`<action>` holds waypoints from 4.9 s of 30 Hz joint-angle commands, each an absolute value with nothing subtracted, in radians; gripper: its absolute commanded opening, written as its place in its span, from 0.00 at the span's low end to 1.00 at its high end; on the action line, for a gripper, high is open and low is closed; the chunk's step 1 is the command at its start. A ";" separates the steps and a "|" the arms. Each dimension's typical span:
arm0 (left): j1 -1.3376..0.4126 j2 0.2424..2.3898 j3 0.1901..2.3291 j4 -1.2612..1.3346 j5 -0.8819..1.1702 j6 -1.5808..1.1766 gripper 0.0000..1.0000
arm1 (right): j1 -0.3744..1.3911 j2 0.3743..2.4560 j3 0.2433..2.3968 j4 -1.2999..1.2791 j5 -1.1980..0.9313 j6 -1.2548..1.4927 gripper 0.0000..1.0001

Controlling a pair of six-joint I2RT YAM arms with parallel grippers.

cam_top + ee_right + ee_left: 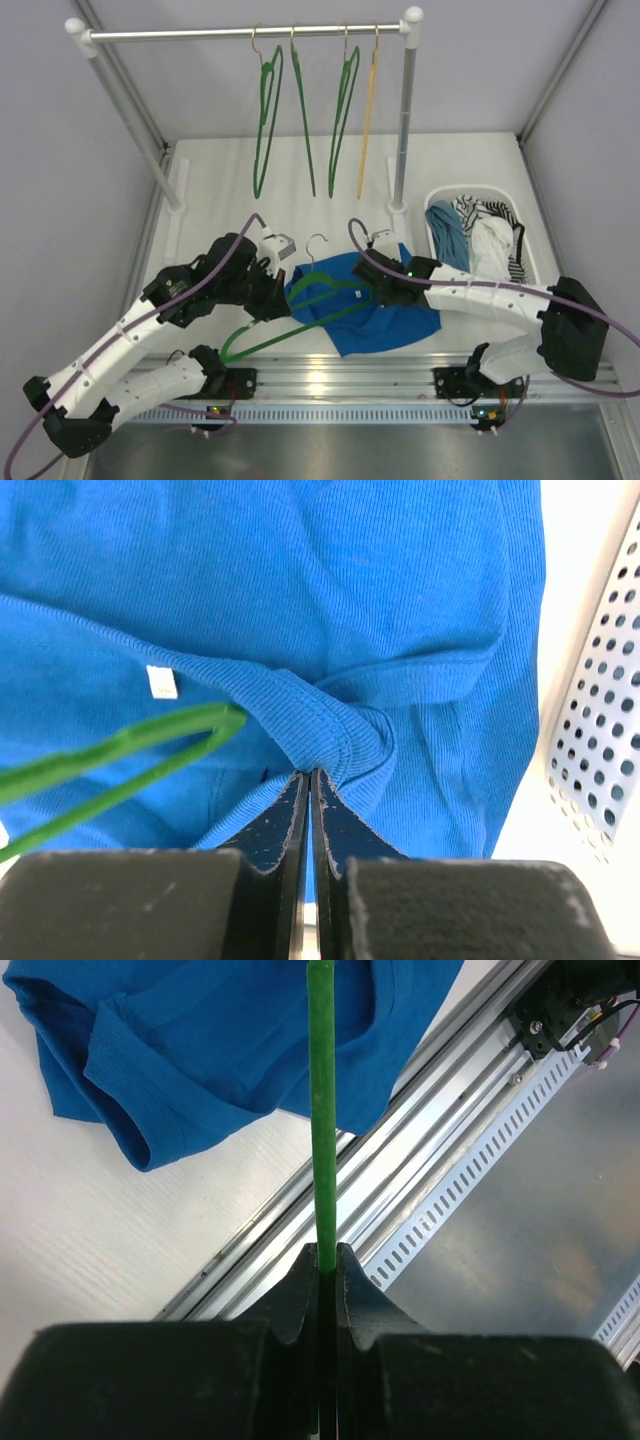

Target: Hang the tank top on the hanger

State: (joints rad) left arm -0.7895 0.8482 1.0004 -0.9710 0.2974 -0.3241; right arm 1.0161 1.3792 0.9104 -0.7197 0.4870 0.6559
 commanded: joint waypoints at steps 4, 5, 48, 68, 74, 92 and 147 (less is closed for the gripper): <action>-0.793 0.874 1.052 -0.962 0.342 -0.255 0.00 | 0.997 1.264 0.893 -0.687 0.439 0.646 0.00; -0.795 0.879 1.054 -0.960 0.356 -0.244 0.00 | 0.994 1.246 0.894 -0.684 0.431 0.643 0.00; -0.793 0.916 0.735 -0.132 0.488 -0.328 0.00 | 0.911 1.181 1.138 -0.727 0.360 0.466 0.00; -0.793 0.963 0.578 0.268 0.498 -0.477 0.00 | 0.902 1.149 1.181 -0.799 0.403 0.449 0.00; -0.793 1.012 0.592 0.321 0.526 -0.459 0.00 | 0.897 1.146 1.196 -0.847 0.442 0.453 0.00; -0.793 1.157 0.583 0.454 0.546 -0.459 0.00 | 0.882 1.006 1.109 -0.756 0.419 0.405 0.45; -0.856 1.186 0.701 0.089 0.077 -0.551 0.40 | 0.885 0.937 0.815 -0.314 0.256 0.307 0.00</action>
State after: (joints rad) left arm -0.8520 1.2068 0.6605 0.2031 0.2165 -0.5045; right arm 0.8871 0.9668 0.8177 -0.3717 0.2741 0.3138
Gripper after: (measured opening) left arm 0.397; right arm 0.025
